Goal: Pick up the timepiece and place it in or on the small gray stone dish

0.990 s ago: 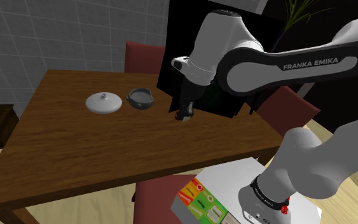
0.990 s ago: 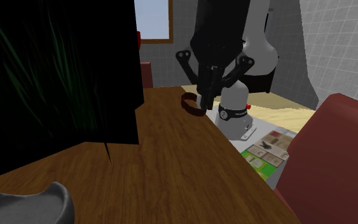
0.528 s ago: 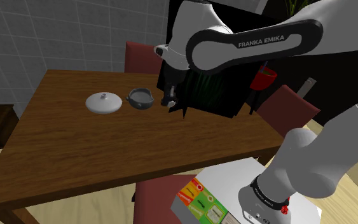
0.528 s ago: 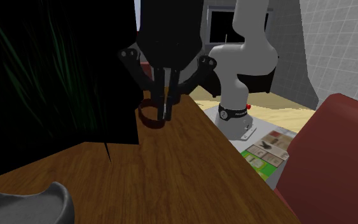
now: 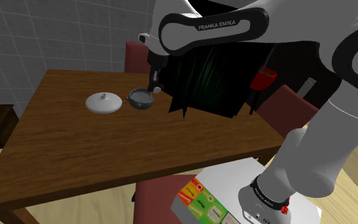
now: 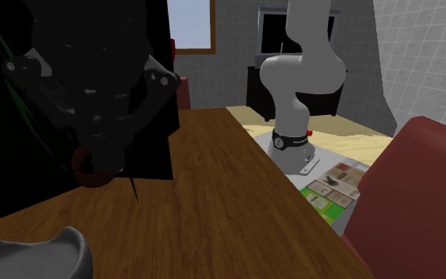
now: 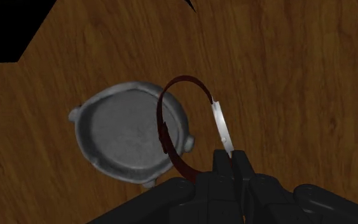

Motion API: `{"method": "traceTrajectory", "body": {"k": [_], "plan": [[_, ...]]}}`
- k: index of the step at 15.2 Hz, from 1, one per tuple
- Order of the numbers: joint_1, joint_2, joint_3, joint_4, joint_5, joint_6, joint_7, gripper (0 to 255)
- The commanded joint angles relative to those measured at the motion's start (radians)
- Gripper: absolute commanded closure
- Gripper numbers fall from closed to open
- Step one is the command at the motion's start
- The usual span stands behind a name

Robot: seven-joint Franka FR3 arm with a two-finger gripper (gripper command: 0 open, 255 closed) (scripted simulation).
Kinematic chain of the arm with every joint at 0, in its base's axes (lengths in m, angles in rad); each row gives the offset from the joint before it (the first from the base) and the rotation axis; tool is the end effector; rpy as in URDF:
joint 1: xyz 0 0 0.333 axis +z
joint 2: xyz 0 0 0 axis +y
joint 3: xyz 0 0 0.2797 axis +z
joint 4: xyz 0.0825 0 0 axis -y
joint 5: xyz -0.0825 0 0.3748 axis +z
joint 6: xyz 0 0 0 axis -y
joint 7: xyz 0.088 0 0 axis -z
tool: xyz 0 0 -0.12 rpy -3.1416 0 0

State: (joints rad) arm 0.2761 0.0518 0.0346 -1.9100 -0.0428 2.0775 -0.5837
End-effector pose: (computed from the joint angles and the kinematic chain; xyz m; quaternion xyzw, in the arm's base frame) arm 0.5494 0.1734 0.4325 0.8960 0.4399 0.0548 0.0261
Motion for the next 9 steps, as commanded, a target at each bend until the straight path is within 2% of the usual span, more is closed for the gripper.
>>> {"method": "traceTrajectory", "body": {"k": [1, 6, 7, 9], "plan": [[-0.008, 0.084, -0.007, 0.108, 0.001, -0.023, -0.017, 255], [-0.028, 0.287, -0.020, 0.400, 0.005, -0.111, -0.055, 255], [-0.034, 0.353, -0.023, 0.500, 0.007, -0.145, -0.066, 255], [-0.034, 0.354, -0.023, 0.476, 0.007, -0.119, -0.065, 255]]}}
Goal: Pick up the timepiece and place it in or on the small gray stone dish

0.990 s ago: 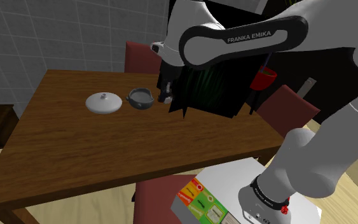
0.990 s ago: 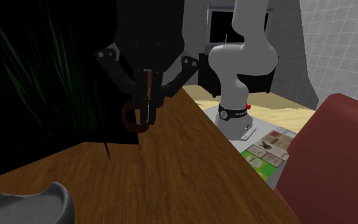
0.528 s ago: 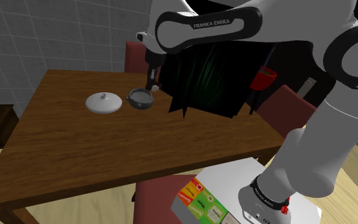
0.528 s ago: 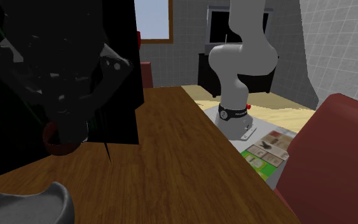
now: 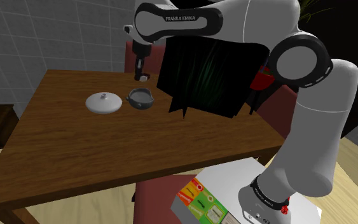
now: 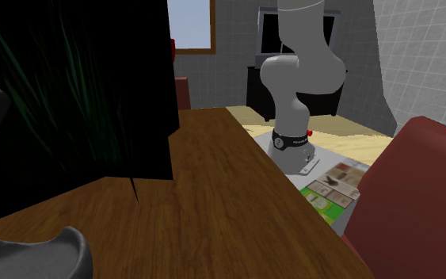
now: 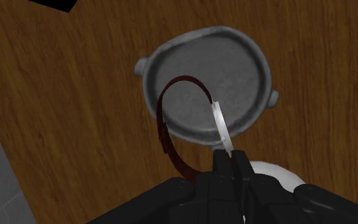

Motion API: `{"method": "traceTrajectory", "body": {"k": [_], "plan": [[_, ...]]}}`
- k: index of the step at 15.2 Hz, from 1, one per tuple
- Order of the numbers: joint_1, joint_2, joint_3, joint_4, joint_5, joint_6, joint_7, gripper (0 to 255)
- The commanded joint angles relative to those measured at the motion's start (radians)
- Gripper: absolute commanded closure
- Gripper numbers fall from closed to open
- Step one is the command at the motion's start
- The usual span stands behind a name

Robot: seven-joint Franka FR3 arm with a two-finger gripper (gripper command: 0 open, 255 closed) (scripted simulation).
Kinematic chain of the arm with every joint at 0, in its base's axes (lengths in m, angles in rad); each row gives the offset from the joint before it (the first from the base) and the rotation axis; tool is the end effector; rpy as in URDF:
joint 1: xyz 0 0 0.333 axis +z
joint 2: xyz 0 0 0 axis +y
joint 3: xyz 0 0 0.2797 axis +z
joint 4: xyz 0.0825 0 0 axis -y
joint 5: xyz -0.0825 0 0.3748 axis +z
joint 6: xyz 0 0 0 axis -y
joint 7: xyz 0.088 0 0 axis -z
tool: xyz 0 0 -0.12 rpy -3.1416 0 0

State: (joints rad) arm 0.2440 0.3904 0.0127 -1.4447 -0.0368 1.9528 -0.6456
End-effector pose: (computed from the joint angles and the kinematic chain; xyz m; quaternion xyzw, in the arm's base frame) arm 0.6467 0.1656 0.4332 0.8960 0.4399 0.0548 0.0261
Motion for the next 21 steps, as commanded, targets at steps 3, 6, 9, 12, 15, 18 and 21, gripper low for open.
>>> {"method": "traceTrajectory", "body": {"k": [3, 6, 9, 12, 15, 18, 21], "plan": [[-0.002, 0.020, -0.001, -0.023, 0.000, 0.044, -0.002, 255], [-0.002, 0.027, -0.001, -0.054, -0.001, 0.081, -0.001, 255], [-0.002, 0.035, -0.001, -0.082, -0.001, 0.117, 0.001, 255], [-0.002, 0.046, -0.001, -0.107, -0.002, 0.153, 0.002, 255], [-0.002, 0.056, -0.002, -0.127, -0.003, 0.184, 0.003, 255], [-0.002, 0.056, -0.002, -0.127, -0.003, 0.183, 0.003, 255], [-0.002, 0.056, -0.002, -0.127, -0.003, 0.183, 0.003, 255]]}}
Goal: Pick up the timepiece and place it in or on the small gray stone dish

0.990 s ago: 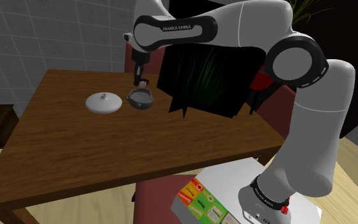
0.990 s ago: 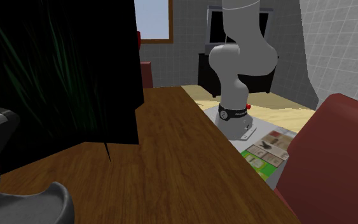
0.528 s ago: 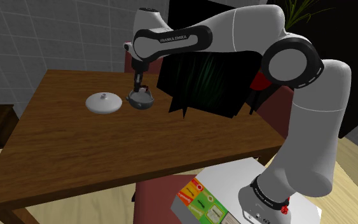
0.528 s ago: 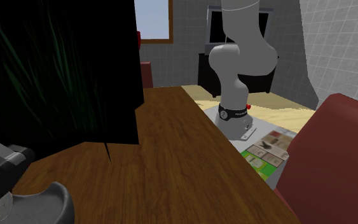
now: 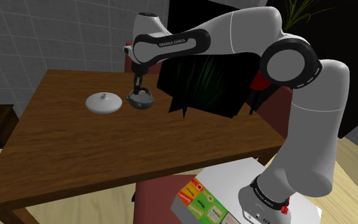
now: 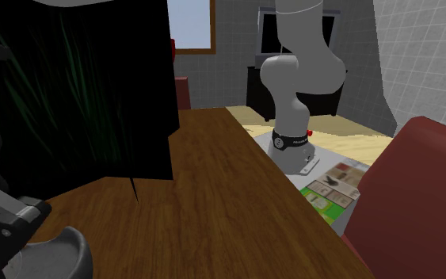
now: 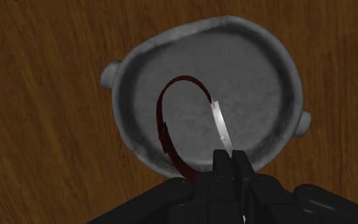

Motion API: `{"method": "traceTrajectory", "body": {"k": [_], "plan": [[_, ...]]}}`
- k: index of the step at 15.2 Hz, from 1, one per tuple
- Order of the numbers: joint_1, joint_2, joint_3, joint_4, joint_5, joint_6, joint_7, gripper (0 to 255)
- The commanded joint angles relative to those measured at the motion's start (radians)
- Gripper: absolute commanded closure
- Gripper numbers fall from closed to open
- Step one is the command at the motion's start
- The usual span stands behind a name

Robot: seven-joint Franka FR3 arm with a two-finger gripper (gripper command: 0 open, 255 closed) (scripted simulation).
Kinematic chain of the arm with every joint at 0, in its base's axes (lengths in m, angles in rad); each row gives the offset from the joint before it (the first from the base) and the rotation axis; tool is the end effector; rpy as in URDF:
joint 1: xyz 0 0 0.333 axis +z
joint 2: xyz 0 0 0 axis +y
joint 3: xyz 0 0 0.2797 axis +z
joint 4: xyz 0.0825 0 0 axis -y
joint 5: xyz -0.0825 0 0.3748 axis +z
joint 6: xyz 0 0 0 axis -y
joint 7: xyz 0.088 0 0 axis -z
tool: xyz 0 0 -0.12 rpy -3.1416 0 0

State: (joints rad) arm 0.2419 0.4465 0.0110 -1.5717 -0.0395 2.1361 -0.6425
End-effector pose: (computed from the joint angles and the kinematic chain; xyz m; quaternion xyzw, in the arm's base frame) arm 0.6497 0.1649 0.3531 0.8959 0.4401 0.0549 0.0261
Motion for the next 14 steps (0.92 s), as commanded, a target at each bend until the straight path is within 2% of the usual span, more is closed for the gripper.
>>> {"method": "traceTrajectory", "body": {"k": [1, 2, 7, 11, 14], "plan": [[0.000, 0.000, 0.000, 0.000, 0.000, 0.000, 0.000, 255], [0.000, 0.000, 0.000, 0.000, 0.000, 0.000, 0.000, 0], [0.000, 0.000, 0.000, 0.000, 0.000, 0.000, 0.000, 0], [0.001, -0.052, 0.001, 0.049, 0.002, -0.101, -0.001, 0], [0.001, -0.052, 0.001, 0.049, 0.002, -0.101, -0.001, 0]]}}
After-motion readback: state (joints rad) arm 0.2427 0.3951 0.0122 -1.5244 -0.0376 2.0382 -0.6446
